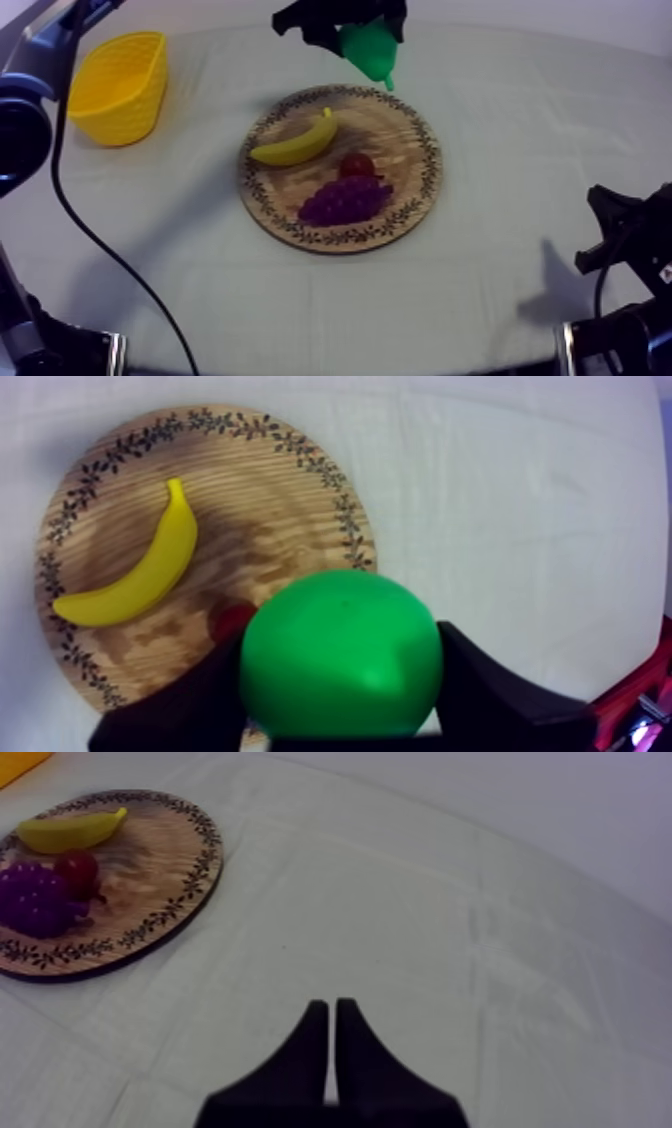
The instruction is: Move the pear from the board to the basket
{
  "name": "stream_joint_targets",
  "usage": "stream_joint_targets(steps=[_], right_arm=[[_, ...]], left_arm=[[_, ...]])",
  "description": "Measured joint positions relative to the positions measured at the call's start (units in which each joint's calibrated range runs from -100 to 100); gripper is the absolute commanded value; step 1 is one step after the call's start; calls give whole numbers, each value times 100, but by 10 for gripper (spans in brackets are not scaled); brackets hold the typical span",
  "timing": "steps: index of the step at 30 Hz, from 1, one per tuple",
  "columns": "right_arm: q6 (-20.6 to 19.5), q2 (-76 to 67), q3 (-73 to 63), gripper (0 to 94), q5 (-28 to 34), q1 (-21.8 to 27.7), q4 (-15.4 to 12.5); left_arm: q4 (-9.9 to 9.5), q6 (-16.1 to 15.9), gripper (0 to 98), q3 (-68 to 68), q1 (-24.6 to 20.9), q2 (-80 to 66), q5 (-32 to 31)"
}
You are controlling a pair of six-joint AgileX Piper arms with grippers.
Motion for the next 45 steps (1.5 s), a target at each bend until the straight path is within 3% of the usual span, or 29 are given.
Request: stream_joint_targets(steps=[12,25,45], right_arm=[[-3,0,0,4,0,0,0],[-5,0,0,4,0,0,0],[-3,0,0,4,0,0,0]], left_arm=[[-222,-66,445,1068,-378,-1227,121],[-340,-379,442,2218,-1436,-1953,77],[-482,-892,451,2803,-3133,-2463,63]])
